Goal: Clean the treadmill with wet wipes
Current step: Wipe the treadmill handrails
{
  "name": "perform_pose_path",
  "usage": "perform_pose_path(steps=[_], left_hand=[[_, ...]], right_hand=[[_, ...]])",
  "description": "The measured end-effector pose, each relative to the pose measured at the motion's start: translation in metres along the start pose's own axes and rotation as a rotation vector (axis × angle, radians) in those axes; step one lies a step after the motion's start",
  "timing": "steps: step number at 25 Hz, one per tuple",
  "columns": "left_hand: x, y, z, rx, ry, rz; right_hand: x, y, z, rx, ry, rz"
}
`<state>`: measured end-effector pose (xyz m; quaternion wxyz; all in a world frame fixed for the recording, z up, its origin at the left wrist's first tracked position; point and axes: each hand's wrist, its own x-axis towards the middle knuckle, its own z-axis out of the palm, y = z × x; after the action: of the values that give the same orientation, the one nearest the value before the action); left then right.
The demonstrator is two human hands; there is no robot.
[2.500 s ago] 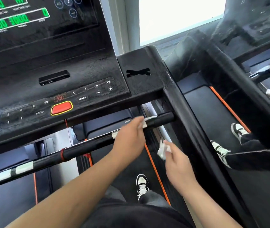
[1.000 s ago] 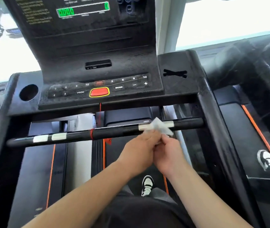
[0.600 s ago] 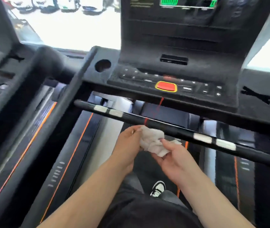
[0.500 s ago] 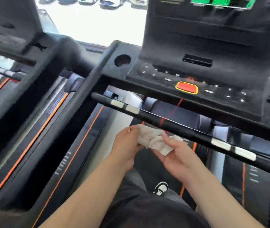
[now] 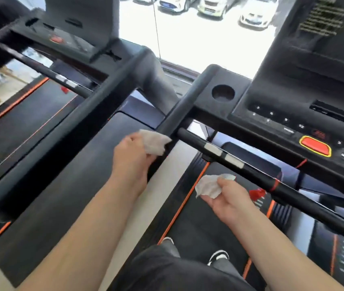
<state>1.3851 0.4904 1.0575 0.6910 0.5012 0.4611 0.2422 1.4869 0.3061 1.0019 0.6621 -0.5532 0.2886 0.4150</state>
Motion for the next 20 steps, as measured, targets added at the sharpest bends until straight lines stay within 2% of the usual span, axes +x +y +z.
perform_pose_path(steps=[2,3,4,5,7,9,10,13,16,20], left_hand=[[0.023,0.014,-0.030,0.377,0.151,0.349],[0.032,0.015,-0.041,0.588,0.175,0.512],[0.040,0.012,-0.049,0.797,0.108,0.610],[0.049,0.000,-0.054,0.997,-0.012,0.601],[0.057,-0.034,-0.063,1.257,-0.214,0.408],[0.059,-0.061,-0.078,1.279,-0.281,0.264],[0.061,-0.067,-0.086,1.247,-0.289,0.239],[0.074,-0.061,-0.097,1.186,-0.346,0.219],[0.087,-0.052,-0.091,1.161,-0.392,0.161],[0.105,-0.034,-0.057,1.191,-0.446,0.139]], right_hand=[[-0.007,-0.002,0.046,-0.150,0.000,-0.236],[-0.010,-0.001,0.067,-0.303,-0.024,-0.423],[-0.012,0.004,0.090,-0.451,-0.083,-0.616],[-0.010,0.013,0.109,-0.590,-0.156,-0.767],[0.006,0.040,0.132,-0.887,-0.321,-0.966],[0.030,0.072,0.137,-1.190,-0.475,-1.071],[0.039,0.084,0.136,-1.332,-0.491,-1.125],[0.054,0.083,0.138,-1.586,-0.403,-1.240],[0.072,0.044,0.151,-1.799,-0.318,-1.351],[0.106,-0.019,0.176,-1.950,-0.229,-1.348]])
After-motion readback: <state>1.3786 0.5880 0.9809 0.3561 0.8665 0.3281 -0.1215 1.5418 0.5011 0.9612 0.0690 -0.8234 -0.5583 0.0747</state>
